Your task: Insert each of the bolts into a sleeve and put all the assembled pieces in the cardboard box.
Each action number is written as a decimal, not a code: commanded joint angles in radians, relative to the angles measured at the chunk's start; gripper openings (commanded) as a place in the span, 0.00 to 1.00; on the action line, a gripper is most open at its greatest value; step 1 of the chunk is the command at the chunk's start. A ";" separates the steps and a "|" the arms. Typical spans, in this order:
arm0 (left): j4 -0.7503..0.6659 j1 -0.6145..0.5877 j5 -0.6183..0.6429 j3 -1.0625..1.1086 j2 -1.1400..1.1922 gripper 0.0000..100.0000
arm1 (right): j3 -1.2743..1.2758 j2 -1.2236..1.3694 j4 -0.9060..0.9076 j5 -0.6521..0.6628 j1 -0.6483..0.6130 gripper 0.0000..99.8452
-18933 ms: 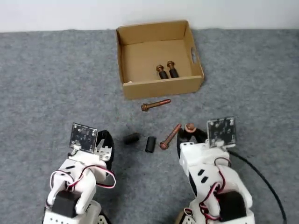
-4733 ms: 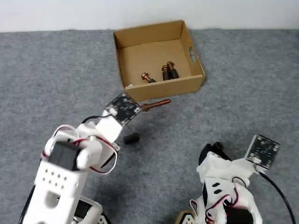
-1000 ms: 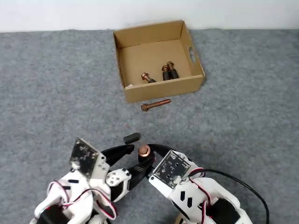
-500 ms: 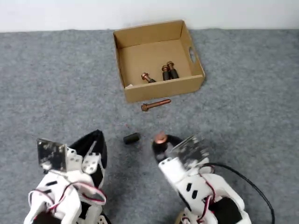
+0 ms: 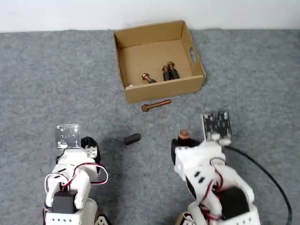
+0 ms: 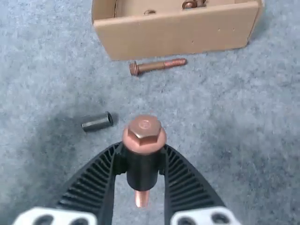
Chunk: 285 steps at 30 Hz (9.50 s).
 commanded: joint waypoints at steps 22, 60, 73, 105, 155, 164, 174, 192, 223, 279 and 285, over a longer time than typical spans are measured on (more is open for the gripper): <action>-0.081 -0.005 0.192 0.064 -0.003 0.01 | -0.852 1.198 -0.634 0.187 0.087 0.01; -0.103 -0.081 -0.044 0.064 0.000 0.01 | -1.702 2.201 -0.521 0.431 0.093 0.05; -0.126 -0.190 -0.049 0.064 0.000 0.01 | -1.729 1.966 0.082 0.259 0.018 0.01; -0.129 -0.301 -0.051 0.064 -0.002 0.01 | -1.574 1.997 0.507 0.933 -0.360 0.20; -0.129 -0.298 -0.051 0.064 -0.002 0.01 | -1.223 1.575 0.521 0.535 -0.044 0.01; -0.127 -0.255 -0.051 0.064 -0.002 0.01 | -0.942 1.152 0.492 0.245 0.076 0.01; -0.092 -0.153 -0.051 0.064 0.000 0.01 | -0.505 0.661 0.220 0.066 0.260 0.01; -0.068 -0.035 -0.183 0.062 -0.002 0.01 | 0.135 -0.303 0.194 0.075 0.513 0.01; -0.250 0.278 -0.580 -0.885 1.315 0.03 | 0.160 -0.357 0.186 0.075 0.556 0.01; 0.663 0.396 -0.672 -2.893 2.997 0.00 | 0.161 -0.358 0.186 0.075 0.556 0.01; 0.663 0.463 -0.638 -2.629 2.774 0.00 | 0.161 -0.358 0.186 0.075 0.556 0.01</action>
